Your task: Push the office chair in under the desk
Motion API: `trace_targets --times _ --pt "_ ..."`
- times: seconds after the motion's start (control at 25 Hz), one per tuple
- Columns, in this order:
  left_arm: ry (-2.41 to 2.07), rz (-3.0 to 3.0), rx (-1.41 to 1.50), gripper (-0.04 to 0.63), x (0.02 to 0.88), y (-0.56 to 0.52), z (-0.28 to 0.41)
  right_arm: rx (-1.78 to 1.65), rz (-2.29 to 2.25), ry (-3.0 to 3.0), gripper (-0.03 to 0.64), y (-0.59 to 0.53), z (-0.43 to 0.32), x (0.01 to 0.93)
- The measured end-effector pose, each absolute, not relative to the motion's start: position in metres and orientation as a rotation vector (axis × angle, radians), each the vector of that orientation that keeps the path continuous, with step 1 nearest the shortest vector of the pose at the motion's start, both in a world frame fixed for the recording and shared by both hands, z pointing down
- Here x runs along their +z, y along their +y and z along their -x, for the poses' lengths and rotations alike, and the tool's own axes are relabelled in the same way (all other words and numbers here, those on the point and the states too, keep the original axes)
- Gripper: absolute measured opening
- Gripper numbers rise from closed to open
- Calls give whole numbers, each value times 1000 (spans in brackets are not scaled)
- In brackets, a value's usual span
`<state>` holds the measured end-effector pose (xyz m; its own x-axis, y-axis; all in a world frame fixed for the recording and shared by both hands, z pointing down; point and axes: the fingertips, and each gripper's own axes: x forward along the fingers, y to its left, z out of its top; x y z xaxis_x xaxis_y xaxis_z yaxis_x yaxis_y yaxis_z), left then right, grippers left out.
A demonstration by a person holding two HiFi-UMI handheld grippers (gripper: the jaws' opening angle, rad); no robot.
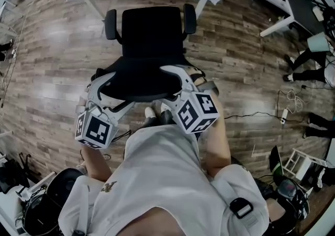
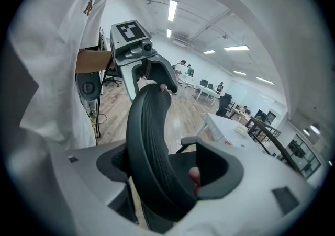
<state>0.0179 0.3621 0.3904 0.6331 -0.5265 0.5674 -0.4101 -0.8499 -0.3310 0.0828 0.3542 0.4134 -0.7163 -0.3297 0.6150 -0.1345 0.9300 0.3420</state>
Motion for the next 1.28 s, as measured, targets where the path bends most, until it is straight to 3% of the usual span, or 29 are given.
trace_targets --times 1.28 --pt "735 2700 -1013 392 388 303 -14 -326 -332 -2384 348 296 -79 411"
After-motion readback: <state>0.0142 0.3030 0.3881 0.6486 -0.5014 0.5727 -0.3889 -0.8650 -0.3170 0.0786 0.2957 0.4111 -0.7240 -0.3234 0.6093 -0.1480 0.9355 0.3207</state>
